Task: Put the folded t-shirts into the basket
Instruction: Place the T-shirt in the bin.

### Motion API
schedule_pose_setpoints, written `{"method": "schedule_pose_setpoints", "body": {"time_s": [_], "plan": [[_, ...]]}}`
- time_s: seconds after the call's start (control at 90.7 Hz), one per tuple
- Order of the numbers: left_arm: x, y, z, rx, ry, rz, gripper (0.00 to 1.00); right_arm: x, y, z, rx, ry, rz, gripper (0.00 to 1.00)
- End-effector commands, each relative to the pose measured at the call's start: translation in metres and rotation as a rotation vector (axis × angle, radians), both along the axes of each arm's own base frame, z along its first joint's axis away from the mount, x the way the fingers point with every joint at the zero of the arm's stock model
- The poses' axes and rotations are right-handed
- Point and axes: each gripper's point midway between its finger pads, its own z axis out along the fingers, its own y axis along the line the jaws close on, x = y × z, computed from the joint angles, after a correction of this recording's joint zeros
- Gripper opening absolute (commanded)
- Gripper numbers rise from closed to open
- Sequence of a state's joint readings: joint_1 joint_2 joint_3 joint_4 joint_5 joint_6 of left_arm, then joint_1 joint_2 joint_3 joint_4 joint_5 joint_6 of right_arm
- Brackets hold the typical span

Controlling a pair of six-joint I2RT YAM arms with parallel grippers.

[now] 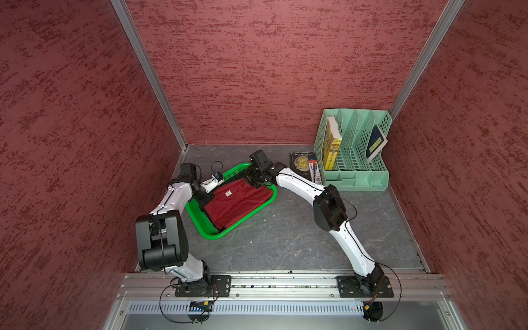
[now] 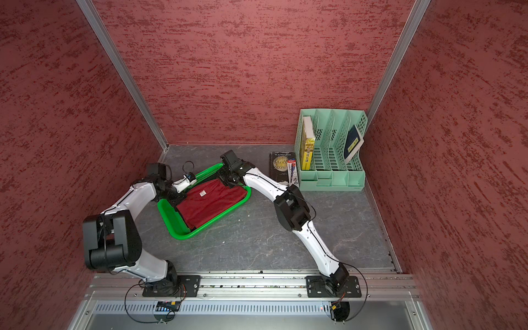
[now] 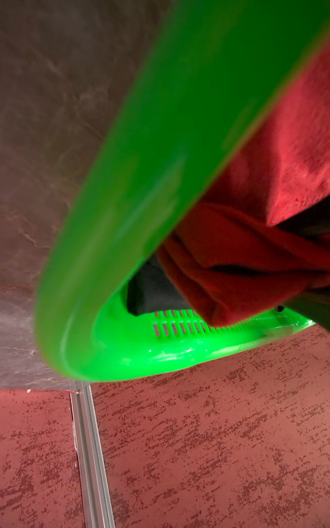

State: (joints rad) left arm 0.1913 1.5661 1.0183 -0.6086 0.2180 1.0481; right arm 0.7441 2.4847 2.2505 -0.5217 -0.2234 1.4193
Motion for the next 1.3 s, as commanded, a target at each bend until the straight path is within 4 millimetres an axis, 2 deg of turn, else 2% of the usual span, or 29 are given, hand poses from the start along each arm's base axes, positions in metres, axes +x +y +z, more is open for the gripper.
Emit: {"method": "schedule_pose_setpoints", "body": {"time_s": [0.0,0.066,0.176,0.265,0.32,0.364,0.419,0.441,0.54,0.595,0.65,0.694,0.76,0.816,0.871,0.97,1.135,1.289], "plan": [[0.037,0.02,0.006,0.148,-0.161,0.025,0.02,0.021,-0.002,0.039,0.03,-0.139,-0.001,0.26],[0.039,0.017,0.003,0.168,-0.164,0.013,0.0,0.021,-0.001,0.044,0.03,-0.164,0.015,0.27],[0.045,0.019,0.007,0.163,-0.194,0.045,0.0,0.018,-0.008,0.04,-0.04,-0.182,0.015,0.33],[0.049,0.021,0.013,0.169,-0.23,0.072,0.0,0.017,-0.009,0.042,-0.077,-0.217,0.03,0.53],[0.048,0.02,0.014,0.162,-0.235,0.073,0.03,0.015,-0.007,0.046,-0.075,-0.239,0.055,0.58],[0.047,0.018,0.014,0.157,-0.234,0.076,0.1,0.014,-0.005,0.051,-0.072,-0.264,0.08,0.6],[0.047,0.019,0.014,0.151,-0.238,0.094,0.37,0.01,-0.002,0.061,-0.067,-0.311,0.129,0.6],[0.047,0.019,0.015,0.149,-0.241,0.102,0.43,0.008,-0.001,0.067,-0.064,-0.335,0.15,0.6],[0.046,0.019,0.029,0.124,-0.28,0.144,0.54,-0.006,-0.003,0.091,-0.095,-0.452,0.265,0.61],[0.044,0.017,0.04,0.098,-0.302,0.169,0.61,-0.017,-0.006,0.098,-0.135,-0.522,0.354,0.6],[0.039,0.014,0.056,0.062,-0.33,0.186,0.76,-0.033,-0.009,0.106,-0.175,-0.603,0.462,0.61],[0.034,0.012,0.07,0.036,-0.355,0.195,0.83,-0.048,-0.011,0.107,-0.199,-0.654,0.556,0.62],[0.026,0.016,0.087,0.002,-0.387,0.228,0.92,-0.069,-0.02,0.101,-0.274,-0.689,0.658,0.64],[0.019,0.024,0.099,-0.035,-0.407,0.273,0.99,-0.077,-0.033,0.092,-0.367,-0.696,0.689,0.66],[0.008,0.029,0.112,-0.089,-0.414,0.323,1.0,-0.08,-0.049,0.082,-0.466,-0.687,0.699,0.69],[-0.015,0.039,0.123,-0.173,-0.393,0.428,1.0,-0.076,-0.075,0.064,-0.638,-0.668,0.708,0.7],[-0.051,0.054,0.114,-0.268,-0.396,0.572,1.0,-0.073,-0.087,0.04,-0.785,-0.674,0.799,0.71],[-0.08,0.069,0.099,-0.308,-0.347,0.688,1.0,-0.049,-0.095,0.031,-0.87,-0.662,0.751,0.69]]}}
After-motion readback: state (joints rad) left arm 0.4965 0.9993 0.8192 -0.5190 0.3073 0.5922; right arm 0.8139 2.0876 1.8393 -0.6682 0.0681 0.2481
